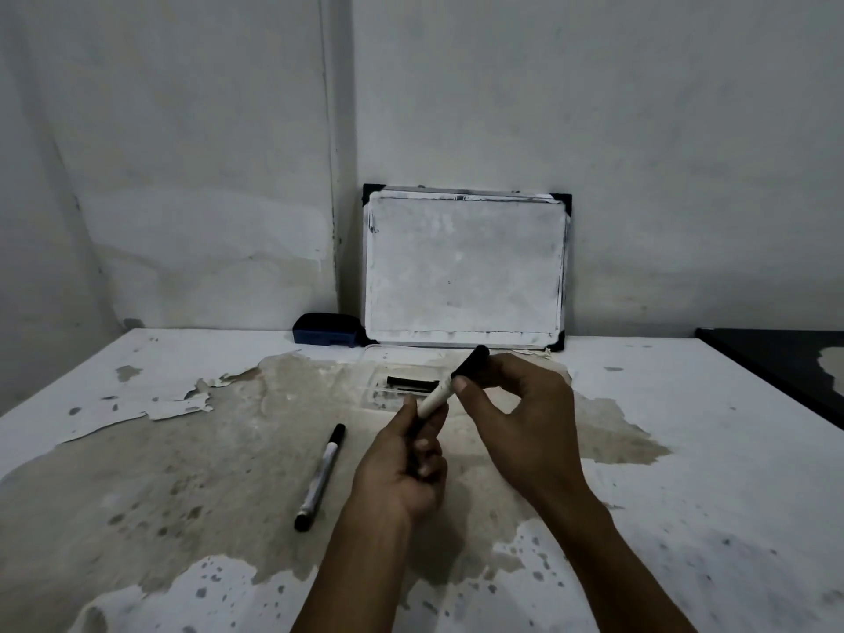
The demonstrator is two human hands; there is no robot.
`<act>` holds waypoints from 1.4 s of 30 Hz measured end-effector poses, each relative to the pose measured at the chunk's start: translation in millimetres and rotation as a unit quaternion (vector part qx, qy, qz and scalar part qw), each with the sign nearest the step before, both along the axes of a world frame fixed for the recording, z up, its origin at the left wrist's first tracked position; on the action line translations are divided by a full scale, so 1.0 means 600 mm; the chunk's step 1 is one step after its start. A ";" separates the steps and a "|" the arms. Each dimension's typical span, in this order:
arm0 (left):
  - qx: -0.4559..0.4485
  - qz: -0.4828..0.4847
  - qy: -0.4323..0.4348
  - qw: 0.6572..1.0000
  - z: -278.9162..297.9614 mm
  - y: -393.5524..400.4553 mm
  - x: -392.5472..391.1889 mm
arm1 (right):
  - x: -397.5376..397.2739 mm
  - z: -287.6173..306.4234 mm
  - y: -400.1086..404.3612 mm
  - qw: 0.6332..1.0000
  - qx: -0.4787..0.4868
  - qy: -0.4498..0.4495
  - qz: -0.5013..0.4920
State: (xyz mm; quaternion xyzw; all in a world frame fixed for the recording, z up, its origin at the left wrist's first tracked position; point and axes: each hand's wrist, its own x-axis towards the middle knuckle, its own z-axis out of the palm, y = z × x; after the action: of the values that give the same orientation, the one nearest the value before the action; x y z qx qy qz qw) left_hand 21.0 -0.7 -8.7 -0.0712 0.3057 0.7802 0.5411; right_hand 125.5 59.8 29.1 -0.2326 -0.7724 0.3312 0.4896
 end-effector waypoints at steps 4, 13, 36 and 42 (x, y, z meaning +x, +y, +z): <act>0.012 -0.019 -0.050 0.998 -0.001 0.002 0.000 | 0.001 -0.003 0.000 1.000 0.017 0.001 -0.016; -0.001 -0.025 -0.060 0.998 -0.007 0.001 0.010 | 0.007 -0.040 0.001 0.974 0.193 -0.089 -0.077; -0.041 0.024 0.013 0.999 -0.042 0.011 -0.011 | 0.103 -0.135 0.089 0.930 -0.044 -0.353 -0.092; -0.048 0.032 0.064 0.996 -0.046 0.012 -0.003 | 0.094 -0.137 0.079 0.955 -0.001 -0.279 -0.103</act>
State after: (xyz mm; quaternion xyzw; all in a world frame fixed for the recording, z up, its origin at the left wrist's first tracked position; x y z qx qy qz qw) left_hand 19.1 6.5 -36.0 -0.0567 0.3744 0.7846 0.4909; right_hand 181.9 107.0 -53.3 -0.3943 -0.8500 0.2018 0.2852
